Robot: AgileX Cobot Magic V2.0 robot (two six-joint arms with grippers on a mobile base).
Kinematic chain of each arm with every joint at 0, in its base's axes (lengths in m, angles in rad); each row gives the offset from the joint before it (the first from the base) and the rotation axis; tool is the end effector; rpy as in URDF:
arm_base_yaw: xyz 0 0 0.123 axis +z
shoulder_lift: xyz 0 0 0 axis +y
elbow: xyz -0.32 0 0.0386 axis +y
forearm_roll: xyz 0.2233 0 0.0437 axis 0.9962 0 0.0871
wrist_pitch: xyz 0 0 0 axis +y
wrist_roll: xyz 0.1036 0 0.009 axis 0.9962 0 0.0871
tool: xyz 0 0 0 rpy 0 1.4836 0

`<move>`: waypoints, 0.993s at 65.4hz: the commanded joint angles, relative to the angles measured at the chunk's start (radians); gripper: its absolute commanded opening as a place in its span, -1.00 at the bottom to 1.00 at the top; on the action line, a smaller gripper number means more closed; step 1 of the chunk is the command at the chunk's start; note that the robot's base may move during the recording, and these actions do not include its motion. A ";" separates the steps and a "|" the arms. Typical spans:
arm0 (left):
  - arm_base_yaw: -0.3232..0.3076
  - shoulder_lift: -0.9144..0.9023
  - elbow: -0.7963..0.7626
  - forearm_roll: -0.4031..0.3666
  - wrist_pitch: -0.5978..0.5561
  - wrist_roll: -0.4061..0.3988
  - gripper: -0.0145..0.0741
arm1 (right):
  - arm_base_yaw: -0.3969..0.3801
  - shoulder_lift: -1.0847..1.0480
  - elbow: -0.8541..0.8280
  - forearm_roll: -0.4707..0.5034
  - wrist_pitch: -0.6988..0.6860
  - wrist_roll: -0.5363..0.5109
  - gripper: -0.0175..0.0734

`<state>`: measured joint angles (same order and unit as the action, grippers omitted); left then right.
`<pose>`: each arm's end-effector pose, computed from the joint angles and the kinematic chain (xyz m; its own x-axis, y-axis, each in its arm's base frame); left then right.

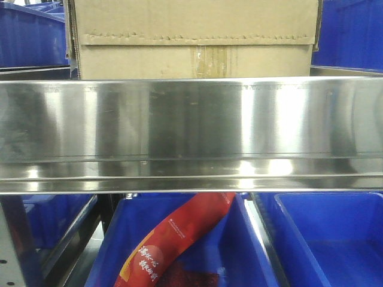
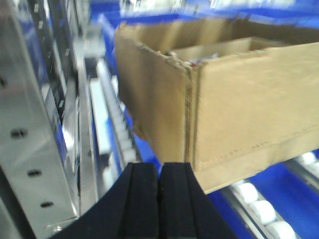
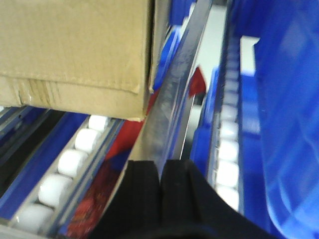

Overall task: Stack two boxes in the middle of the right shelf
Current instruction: 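Lower the held boxes onto the middle roller shelf, then open both grippers to release the box walls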

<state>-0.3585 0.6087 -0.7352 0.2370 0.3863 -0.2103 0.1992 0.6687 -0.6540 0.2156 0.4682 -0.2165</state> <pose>0.0760 -0.0187 0.3923 -0.1492 0.0663 -0.9866 0.2692 0.9628 0.0240 0.0888 0.0282 0.3530 -0.3626 -0.0971 -0.9269 -0.2932 0.9559 0.0146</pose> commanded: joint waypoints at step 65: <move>0.004 -0.222 0.228 0.003 -0.211 -0.006 -0.92 | -0.005 -0.413 0.214 -0.006 -0.145 -0.016 -0.95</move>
<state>-0.3585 0.3940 -0.5071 0.2377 0.1974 -0.2103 0.1992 0.2613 -0.4452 0.2131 0.3523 -0.2263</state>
